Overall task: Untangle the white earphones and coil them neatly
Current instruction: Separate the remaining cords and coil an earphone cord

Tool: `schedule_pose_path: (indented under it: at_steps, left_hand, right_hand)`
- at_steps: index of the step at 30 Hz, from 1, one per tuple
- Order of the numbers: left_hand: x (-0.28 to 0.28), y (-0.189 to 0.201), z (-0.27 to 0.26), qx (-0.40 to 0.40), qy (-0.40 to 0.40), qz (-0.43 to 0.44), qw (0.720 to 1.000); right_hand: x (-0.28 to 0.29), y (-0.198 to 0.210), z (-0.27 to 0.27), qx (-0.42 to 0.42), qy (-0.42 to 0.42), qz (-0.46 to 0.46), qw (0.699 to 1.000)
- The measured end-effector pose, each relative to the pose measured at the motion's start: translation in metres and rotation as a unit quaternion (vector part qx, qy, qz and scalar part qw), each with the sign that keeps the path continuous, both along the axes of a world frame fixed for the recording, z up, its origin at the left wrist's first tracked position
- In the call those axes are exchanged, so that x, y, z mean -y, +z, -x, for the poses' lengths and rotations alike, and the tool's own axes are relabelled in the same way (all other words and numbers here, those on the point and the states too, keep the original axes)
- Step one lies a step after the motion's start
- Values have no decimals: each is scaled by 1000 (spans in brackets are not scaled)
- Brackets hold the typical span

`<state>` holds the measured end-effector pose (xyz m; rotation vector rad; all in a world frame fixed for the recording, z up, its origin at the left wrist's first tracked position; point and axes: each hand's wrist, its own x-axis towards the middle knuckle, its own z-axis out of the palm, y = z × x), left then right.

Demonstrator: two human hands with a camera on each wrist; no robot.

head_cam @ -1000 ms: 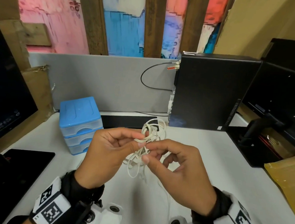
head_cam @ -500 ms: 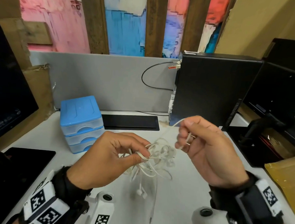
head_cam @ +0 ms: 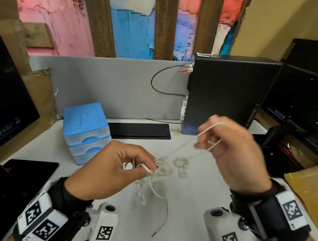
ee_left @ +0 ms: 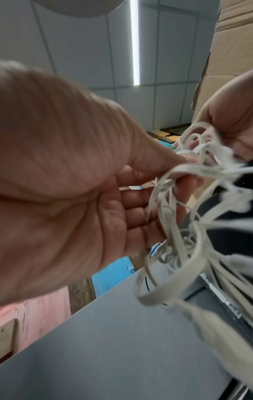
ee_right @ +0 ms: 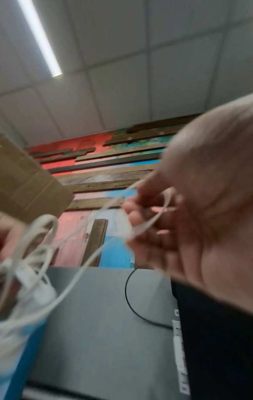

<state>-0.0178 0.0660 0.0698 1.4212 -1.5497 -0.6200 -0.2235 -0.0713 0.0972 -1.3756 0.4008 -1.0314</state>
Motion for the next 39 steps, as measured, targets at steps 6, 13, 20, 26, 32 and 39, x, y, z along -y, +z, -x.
schedule_pose_path:
  at_steps: [6, 13, 20, 26, 32, 39]
  left_hand:
    - [1, 4, -9, -24, 41, 48, 998]
    - [-3, 8, -12, -48, 38, 56, 997]
    - [-3, 6, -10, -37, 30, 41, 998]
    - [-1, 5, -2, -19, 28, 16, 999]
    - [2, 4, 1, -55, 31, 18, 998]
    - [3, 3, -1, -105, 7, 9, 994]
  right_hand:
    - [10, 2, 10, 118, 46, -141, 982]
    - [-5, -9, 0, -124, 113, 39, 985]
    - [-17, -18, -9, -207, 128, 88, 966]
    - [-17, -13, -7, -232, 113, 136, 957]
    - [-15, -24, -13, -185, 135, 102, 968]
    - [-10, -32, -16, -128, 87, 139, 978]
